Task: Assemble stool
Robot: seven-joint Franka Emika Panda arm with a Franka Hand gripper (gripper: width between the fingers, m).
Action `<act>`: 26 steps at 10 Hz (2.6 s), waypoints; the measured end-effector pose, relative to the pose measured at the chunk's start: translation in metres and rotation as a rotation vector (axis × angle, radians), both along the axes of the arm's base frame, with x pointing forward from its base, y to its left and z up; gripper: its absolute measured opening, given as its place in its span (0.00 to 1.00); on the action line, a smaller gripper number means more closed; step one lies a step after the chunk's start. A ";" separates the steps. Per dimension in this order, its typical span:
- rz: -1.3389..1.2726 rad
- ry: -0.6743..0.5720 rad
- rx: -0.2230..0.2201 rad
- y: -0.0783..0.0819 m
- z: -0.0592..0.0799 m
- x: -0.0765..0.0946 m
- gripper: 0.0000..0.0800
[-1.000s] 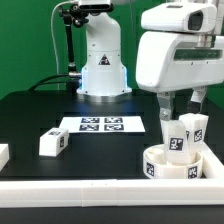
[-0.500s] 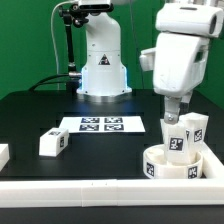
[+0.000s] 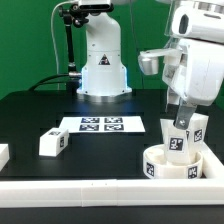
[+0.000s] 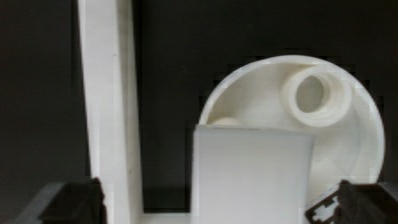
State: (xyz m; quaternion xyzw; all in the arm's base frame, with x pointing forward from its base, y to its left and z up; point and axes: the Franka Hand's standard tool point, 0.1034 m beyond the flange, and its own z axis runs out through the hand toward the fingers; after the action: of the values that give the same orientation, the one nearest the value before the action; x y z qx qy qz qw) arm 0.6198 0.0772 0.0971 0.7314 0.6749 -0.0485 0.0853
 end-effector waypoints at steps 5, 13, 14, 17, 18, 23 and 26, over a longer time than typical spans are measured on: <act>-0.005 0.004 -0.002 -0.003 -0.003 0.000 0.41; -0.467 -0.010 -0.015 -0.014 -0.003 0.002 0.42; -0.574 -0.023 -0.001 -0.018 -0.003 0.004 0.42; -0.831 -0.025 0.018 -0.028 -0.003 0.003 0.42; -0.914 -0.041 0.016 -0.027 -0.003 0.002 0.42; -1.435 -0.045 0.100 -0.032 -0.007 0.002 0.42; -1.685 -0.066 0.095 -0.029 -0.007 0.002 0.42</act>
Offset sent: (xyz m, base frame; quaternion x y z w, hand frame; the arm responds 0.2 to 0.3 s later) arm 0.0000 0.0000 0.0000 0.0000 0.0000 0.0000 1.0000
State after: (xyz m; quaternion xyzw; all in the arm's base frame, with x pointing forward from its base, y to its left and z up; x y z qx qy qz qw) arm 0.6217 0.0483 0.0900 0.9941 -0.0978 -0.0459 0.0094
